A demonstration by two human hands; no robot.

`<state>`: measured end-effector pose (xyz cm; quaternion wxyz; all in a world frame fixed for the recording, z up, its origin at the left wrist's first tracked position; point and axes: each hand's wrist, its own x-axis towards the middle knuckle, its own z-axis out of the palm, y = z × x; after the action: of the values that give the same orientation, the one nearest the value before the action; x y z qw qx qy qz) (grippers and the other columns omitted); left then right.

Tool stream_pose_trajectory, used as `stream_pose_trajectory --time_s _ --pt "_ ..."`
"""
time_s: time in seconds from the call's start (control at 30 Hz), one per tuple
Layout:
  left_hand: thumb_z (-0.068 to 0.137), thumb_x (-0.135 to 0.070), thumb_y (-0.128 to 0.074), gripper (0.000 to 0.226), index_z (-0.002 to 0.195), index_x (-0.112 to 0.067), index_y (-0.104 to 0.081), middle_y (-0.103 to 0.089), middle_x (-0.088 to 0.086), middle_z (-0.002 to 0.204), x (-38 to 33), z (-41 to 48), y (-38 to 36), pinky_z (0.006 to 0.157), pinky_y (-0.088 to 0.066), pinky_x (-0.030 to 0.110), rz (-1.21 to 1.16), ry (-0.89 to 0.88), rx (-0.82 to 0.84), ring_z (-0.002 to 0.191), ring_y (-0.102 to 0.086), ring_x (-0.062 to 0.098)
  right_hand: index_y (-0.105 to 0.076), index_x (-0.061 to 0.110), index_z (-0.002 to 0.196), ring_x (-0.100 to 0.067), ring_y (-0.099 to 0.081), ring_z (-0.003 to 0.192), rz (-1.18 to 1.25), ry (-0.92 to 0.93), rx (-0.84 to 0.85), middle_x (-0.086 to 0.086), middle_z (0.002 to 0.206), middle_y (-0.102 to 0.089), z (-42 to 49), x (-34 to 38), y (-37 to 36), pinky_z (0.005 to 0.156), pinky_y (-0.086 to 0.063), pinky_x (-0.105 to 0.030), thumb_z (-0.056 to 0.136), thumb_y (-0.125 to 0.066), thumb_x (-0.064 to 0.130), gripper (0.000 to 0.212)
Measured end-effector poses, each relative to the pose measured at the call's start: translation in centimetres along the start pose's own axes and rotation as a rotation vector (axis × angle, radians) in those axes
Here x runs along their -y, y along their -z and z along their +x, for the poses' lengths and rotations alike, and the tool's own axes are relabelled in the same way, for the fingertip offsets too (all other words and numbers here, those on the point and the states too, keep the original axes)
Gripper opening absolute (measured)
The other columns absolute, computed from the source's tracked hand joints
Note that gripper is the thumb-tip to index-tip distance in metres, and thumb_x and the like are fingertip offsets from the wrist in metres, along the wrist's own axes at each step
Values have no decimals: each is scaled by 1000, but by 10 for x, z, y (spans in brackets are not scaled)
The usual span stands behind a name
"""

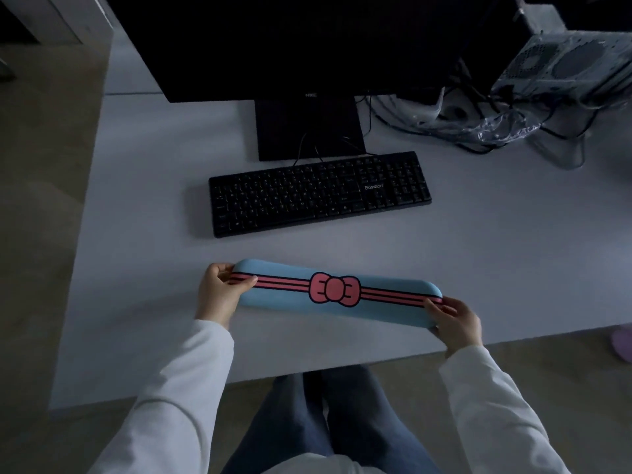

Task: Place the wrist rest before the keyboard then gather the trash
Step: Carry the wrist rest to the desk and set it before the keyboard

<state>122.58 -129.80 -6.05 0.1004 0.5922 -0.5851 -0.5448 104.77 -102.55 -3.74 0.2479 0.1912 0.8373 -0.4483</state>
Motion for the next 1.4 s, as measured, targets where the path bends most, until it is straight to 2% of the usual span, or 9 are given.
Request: stream_pose_trajectory --time_s 0.37,0.5,0.63,0.73,0.87,1.0,1.1,1.23,1.4 --pt "71 -10 -73 44 109 3 -56 -65 19 108 0 -17 -24 82 -42 29 -79 64 -204 89 -56 21 -66 0 106 -24 -55 87 -130 158 67 -8 89 -62 58 51 -9 92 -47 -45 73 -69 14 35" --pt "71 -11 -74 44 109 4 -57 -66 21 110 4 -19 -33 82 -42 30 -53 78 -244 101 -63 32 -66 1 106 -23 -55 87 -201 200 69 -10 91 -64 71 52 -12 94 -47 -47 75 -66 14 34" --pt "71 -13 -73 41 106 4 -58 -67 22 107 4 -17 -36 83 -45 35 -5 79 -254 102 -63 35 -63 4 113 -35 -60 103 -325 262 88 -18 112 -67 76 56 -13 96 -45 -45 79 -62 19 37" --pt "74 -16 -70 37 106 2 -60 -66 21 111 -1 -19 -35 97 -42 43 190 -26 -330 109 -58 37 -54 6 124 -35 -53 117 -402 310 41 -19 130 -56 70 58 -14 99 -37 -38 86 -54 20 40" --pt "82 -17 -60 26 102 -1 -62 -65 20 107 -20 -34 -46 87 -30 18 321 -306 -434 105 -55 37 -52 6 125 -39 -48 120 -507 594 -15 -21 131 -50 54 48 -27 101 -37 -45 86 -53 22 42" --pt "85 -27 -49 34 106 -5 -63 -67 15 112 -23 -42 -85 95 -35 27 400 -552 -300 109 -54 22 -52 1 124 -41 -46 125 -621 915 66 -23 132 -53 39 30 -58 104 -38 -50 87 -44 26 46" --pt "90 -27 -43 35 113 -9 -62 -63 12 125 -17 -48 -125 103 -33 33 492 -638 -131 121 -55 27 -51 5 125 -33 -42 131 -704 1172 199 -16 135 -53 33 17 -87 109 -33 -40 93 -33 28 43" --pt "97 -31 -19 50 131 -8 -46 -52 10 140 12 -43 -155 114 -14 31 796 -706 -14 137 -36 22 -39 8 132 -17 -29 134 -861 1373 258 -11 138 -50 42 -1 -111 112 -19 -32 91 -34 20 43" --pt "97 -38 -16 55 141 -9 -28 -29 5 149 29 -37 -153 117 -5 33 973 -709 -124 147 11 9 -36 7 134 -17 -27 136 -978 1436 221 -4 141 -37 55 -3 -104 113 -18 -32 95 -18 30 49"
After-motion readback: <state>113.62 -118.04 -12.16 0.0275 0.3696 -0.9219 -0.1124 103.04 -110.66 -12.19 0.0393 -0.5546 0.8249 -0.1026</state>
